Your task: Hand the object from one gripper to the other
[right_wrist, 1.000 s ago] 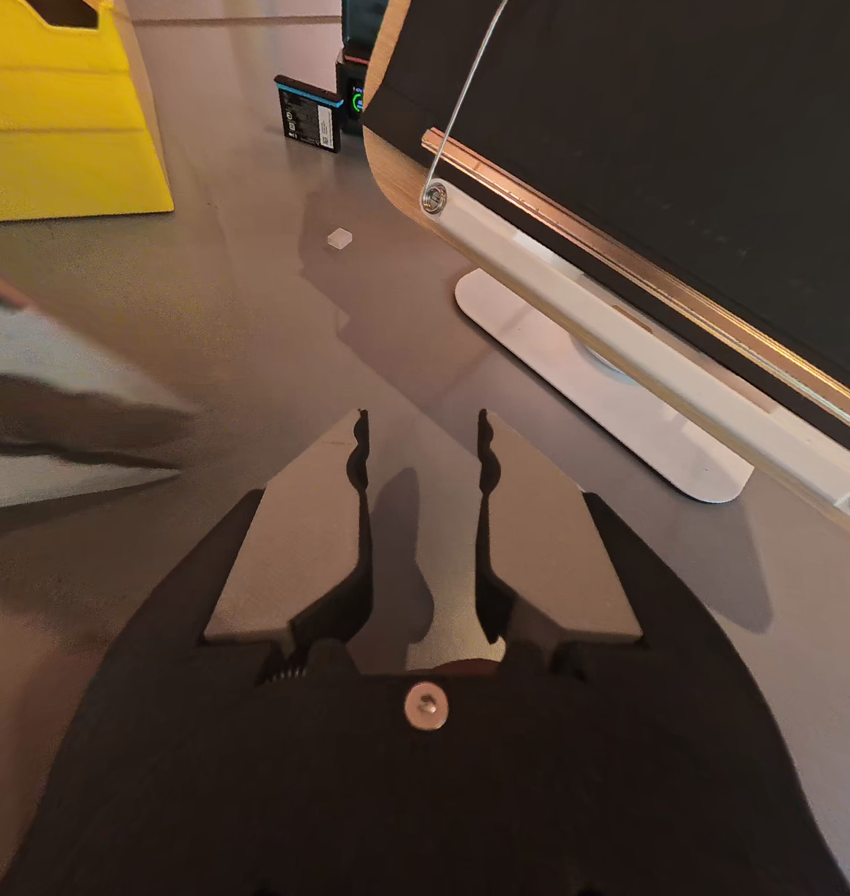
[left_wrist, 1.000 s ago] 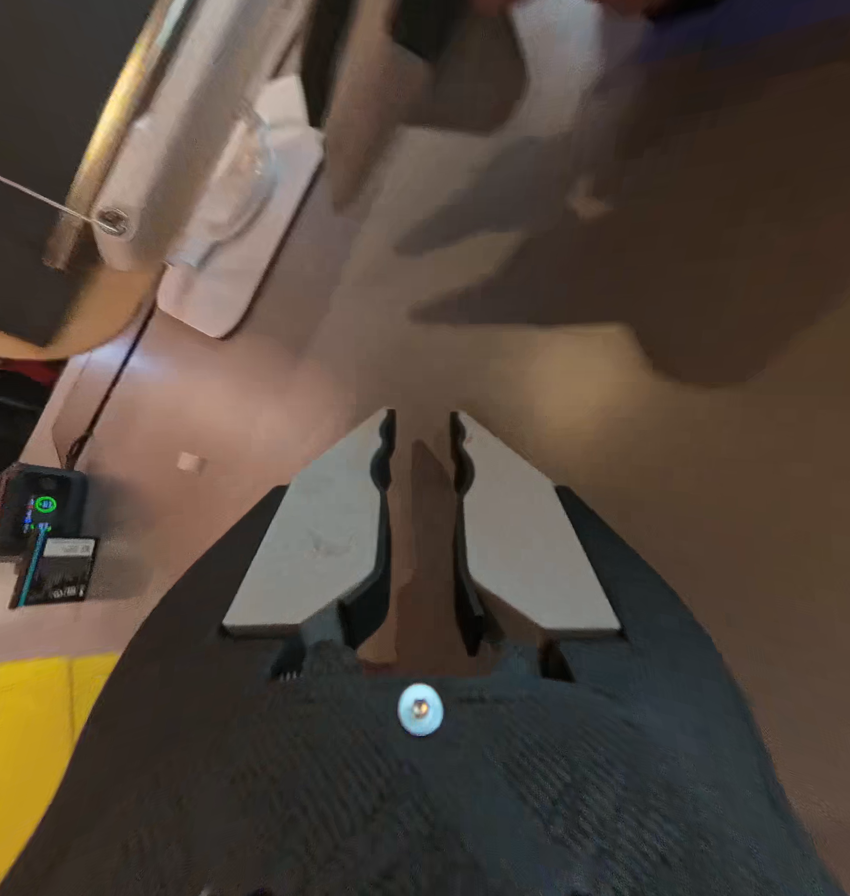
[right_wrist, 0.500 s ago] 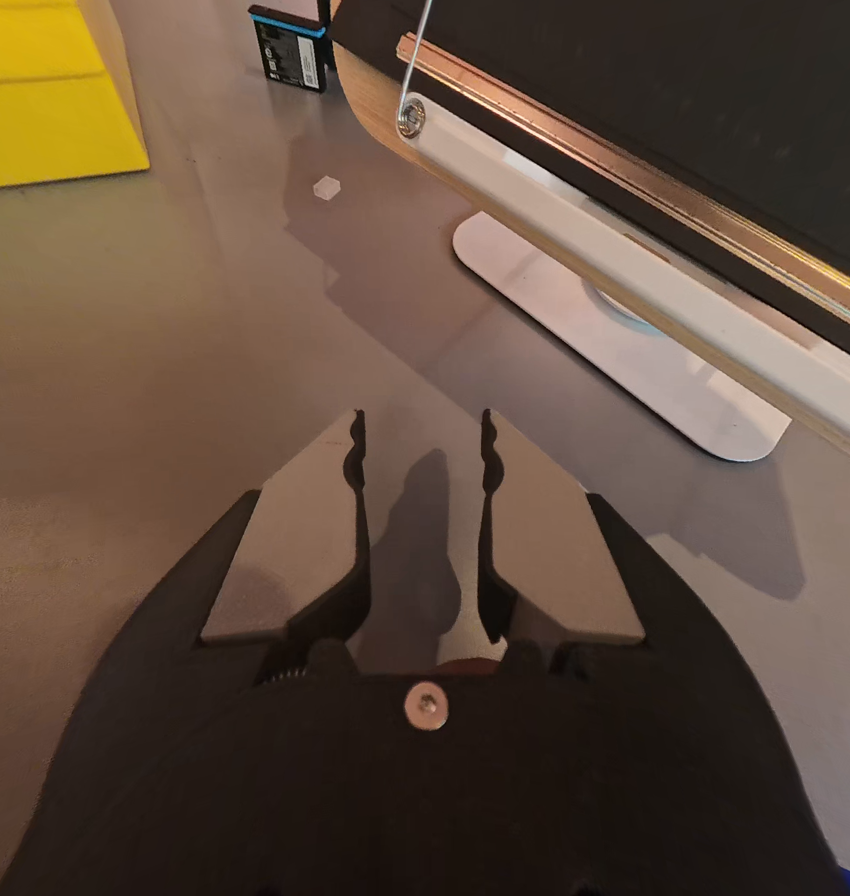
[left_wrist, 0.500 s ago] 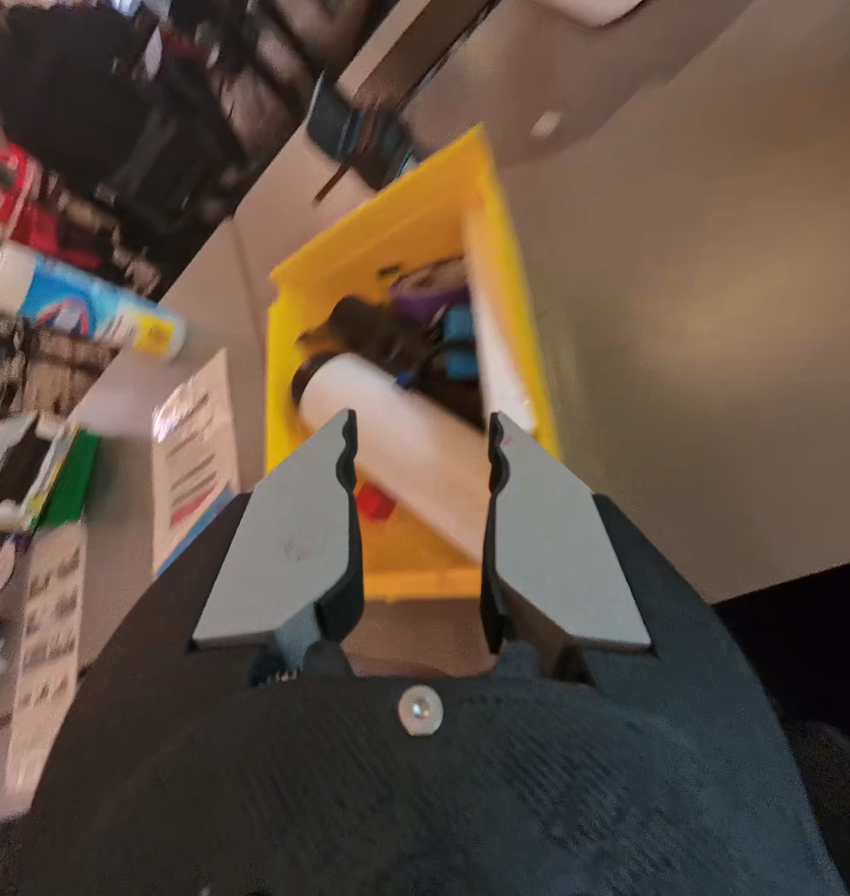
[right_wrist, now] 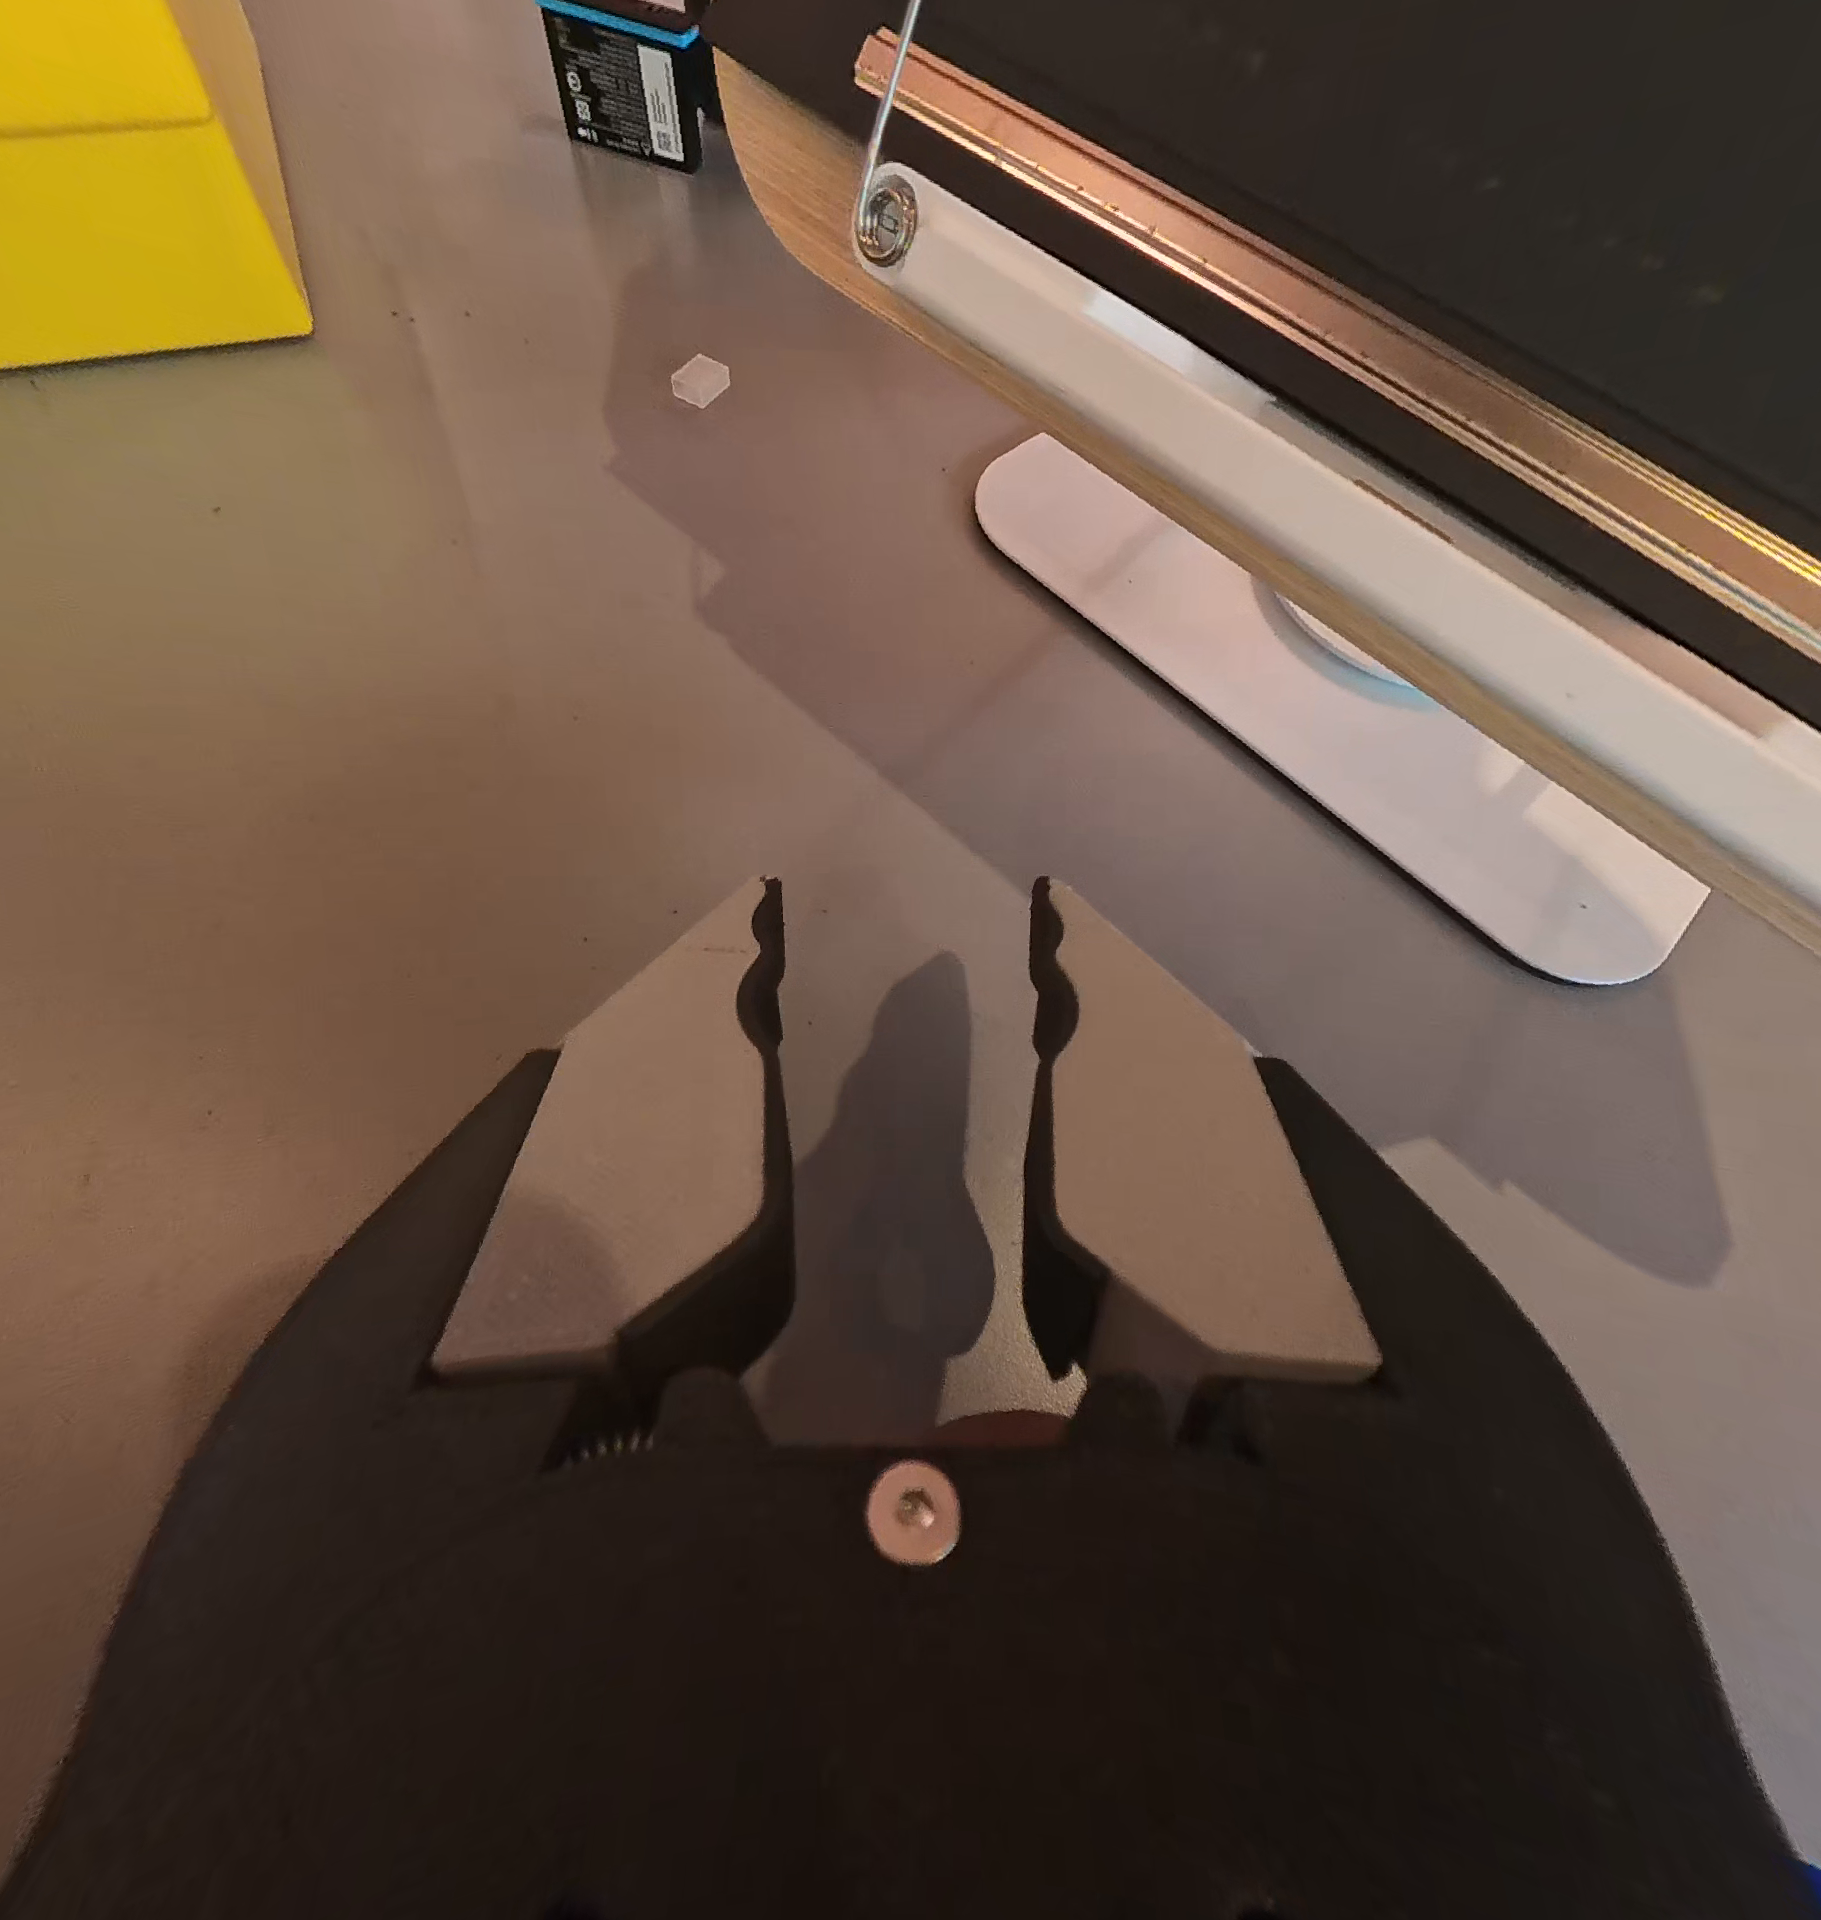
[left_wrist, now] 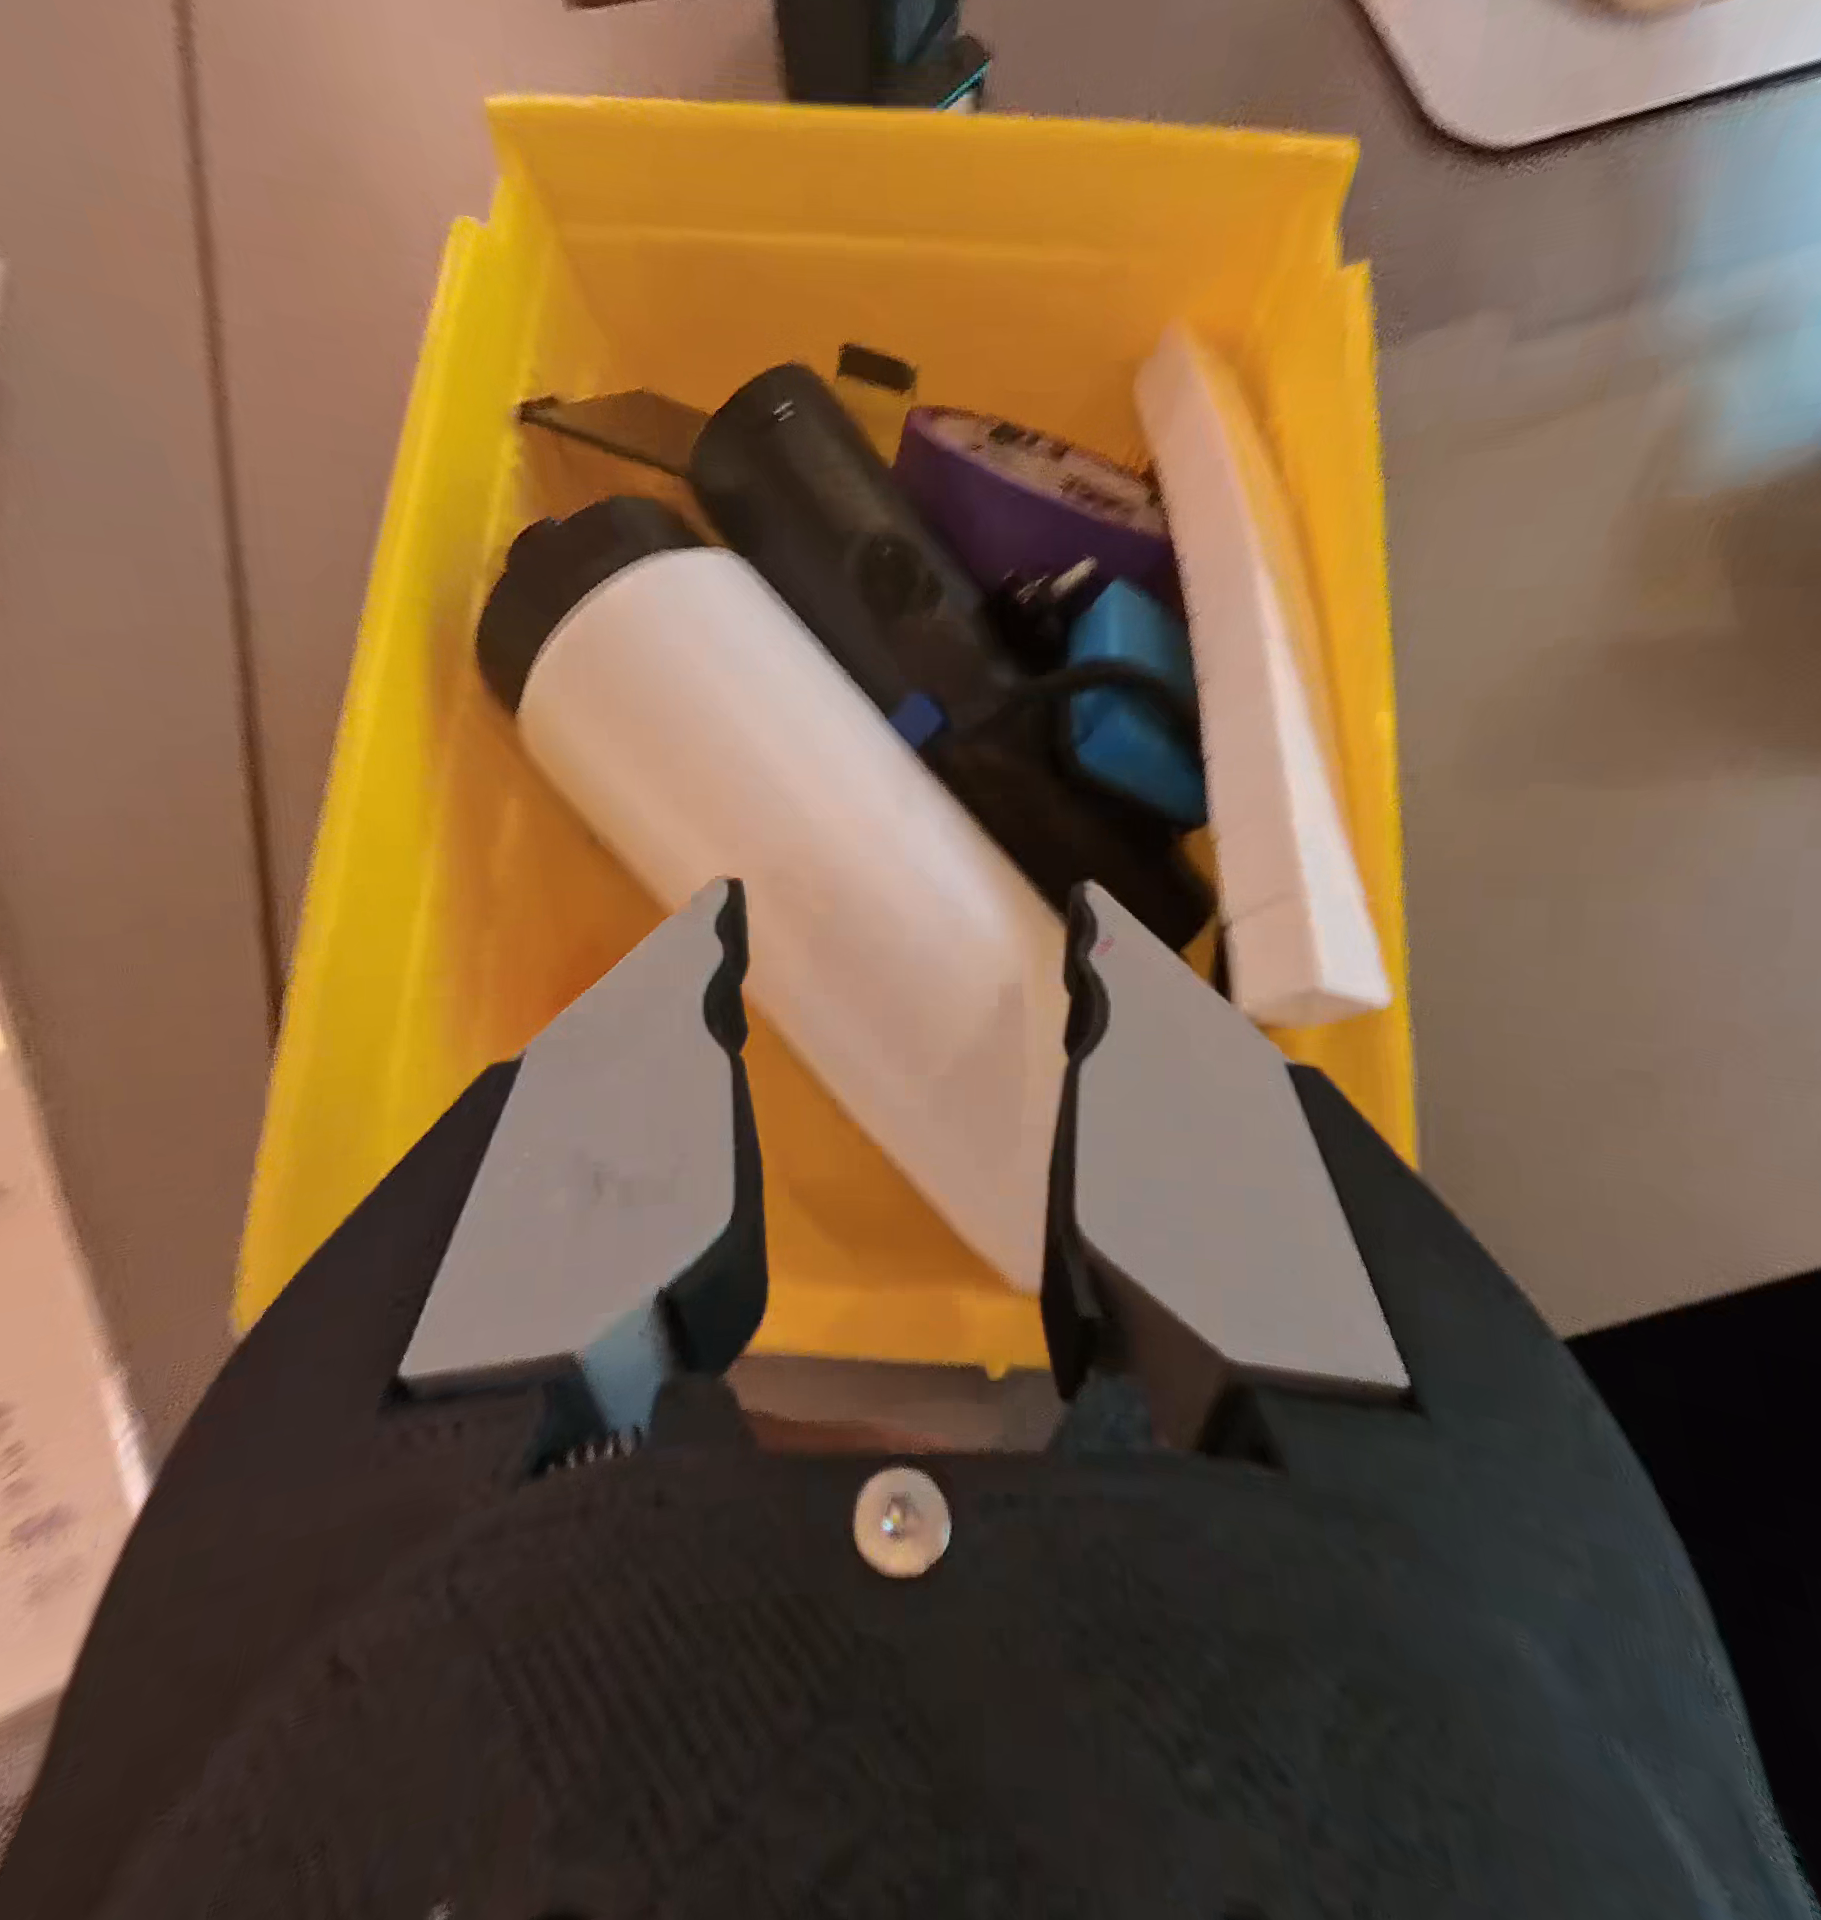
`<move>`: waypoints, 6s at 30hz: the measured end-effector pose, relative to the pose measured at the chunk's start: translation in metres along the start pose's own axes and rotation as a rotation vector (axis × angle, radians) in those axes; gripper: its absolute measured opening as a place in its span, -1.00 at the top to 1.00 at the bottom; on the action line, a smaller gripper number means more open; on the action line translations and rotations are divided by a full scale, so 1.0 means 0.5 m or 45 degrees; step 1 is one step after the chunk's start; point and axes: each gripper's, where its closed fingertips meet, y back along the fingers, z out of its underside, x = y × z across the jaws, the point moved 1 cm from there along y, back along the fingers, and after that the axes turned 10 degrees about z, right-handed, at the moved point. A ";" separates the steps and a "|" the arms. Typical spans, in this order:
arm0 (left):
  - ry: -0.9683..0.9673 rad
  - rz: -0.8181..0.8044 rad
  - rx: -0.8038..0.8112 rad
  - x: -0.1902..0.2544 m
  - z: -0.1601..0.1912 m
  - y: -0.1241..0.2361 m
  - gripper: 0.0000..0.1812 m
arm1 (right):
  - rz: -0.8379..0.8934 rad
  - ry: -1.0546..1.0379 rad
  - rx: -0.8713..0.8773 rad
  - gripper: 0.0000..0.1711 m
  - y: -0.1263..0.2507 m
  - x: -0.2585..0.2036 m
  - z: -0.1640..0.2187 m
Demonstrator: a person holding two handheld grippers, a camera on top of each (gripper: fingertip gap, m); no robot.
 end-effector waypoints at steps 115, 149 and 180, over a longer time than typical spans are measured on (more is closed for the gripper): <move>-1.207 -0.725 0.051 0.248 -0.265 -0.034 0.79 | -0.260 0.068 0.128 0.50 0.024 -0.081 -0.036; -0.778 0.723 0.751 0.638 -0.242 -0.359 1.00 | -1.034 -0.620 0.551 0.77 0.136 -0.073 -0.137; -0.800 0.581 0.429 0.648 -0.171 -0.459 0.65 | -0.902 -0.207 0.406 0.70 0.140 -0.159 -0.105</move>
